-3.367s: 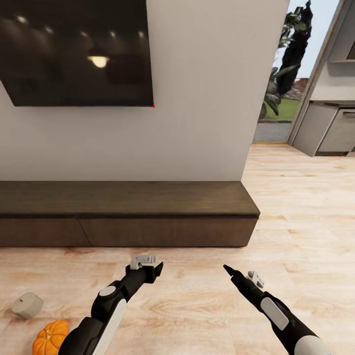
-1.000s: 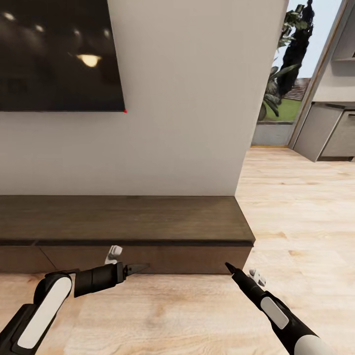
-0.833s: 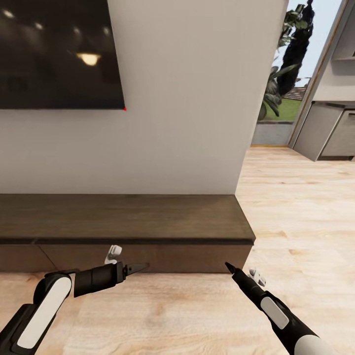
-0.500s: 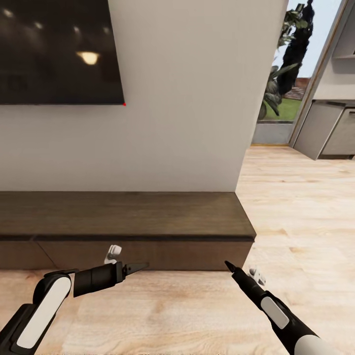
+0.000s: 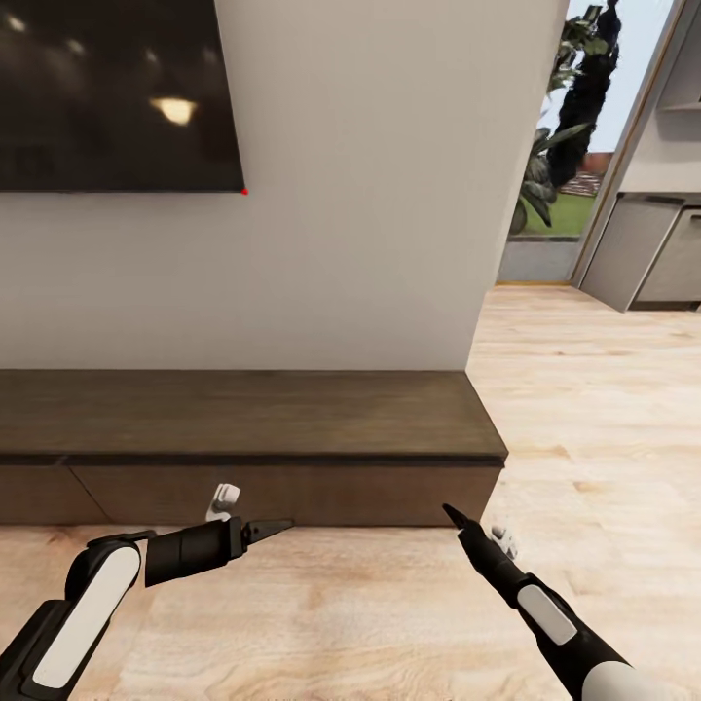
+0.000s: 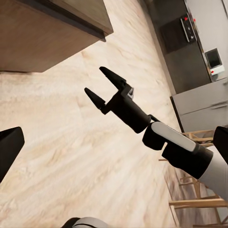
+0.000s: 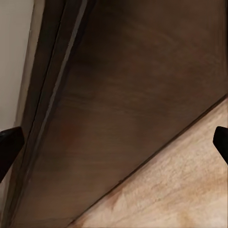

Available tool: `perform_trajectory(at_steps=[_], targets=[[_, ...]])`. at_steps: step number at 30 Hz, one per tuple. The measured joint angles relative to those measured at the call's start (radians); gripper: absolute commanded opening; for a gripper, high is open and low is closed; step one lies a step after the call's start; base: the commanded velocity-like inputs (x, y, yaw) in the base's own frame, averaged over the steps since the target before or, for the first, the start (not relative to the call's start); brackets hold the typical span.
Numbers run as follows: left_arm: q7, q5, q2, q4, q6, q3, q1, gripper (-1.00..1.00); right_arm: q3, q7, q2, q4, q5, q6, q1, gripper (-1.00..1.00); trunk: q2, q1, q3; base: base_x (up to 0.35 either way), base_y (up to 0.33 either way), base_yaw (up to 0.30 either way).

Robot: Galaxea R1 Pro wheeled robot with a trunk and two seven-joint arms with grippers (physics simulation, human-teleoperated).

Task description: Place each of the two pumpkins and all three candles from the living room inside a cabinet in the living room (use any cabinet), then make sure every cabinet is closed, and position the cauldron so it is next to a table in the living room.

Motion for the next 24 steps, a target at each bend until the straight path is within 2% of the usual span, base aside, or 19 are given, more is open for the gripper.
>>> perform_trajectory(at_steps=[5, 10, 24], targets=[[-0.001, 0.018, 0.001, -0.001, 0.000, -0.001, 0.000, 1.00, 0.000, -0.002, 0.001, 0.001, -0.016, 0.000, 0.000, 1.00, -0.035, 0.019, -0.016, 0.000, 0.000, 0.000], [-0.001, 0.021, 0.001, -0.001, -0.001, -0.001, 0.000, 1.00, 0.001, -0.003, 0.001, 0.002, -0.051, -0.001, 0.000, 1.00, -0.070, 0.038, -0.031, 0.000, 0.000, 0.000], [-0.001, 0.021, 0.001, -0.002, -0.001, -0.002, 0.000, 1.00, 0.001, -0.030, 0.002, 0.003, -0.060, -0.010, 0.000, 1.00, -0.073, 0.045, -0.085, 0.000, 0.000, 0.000]])
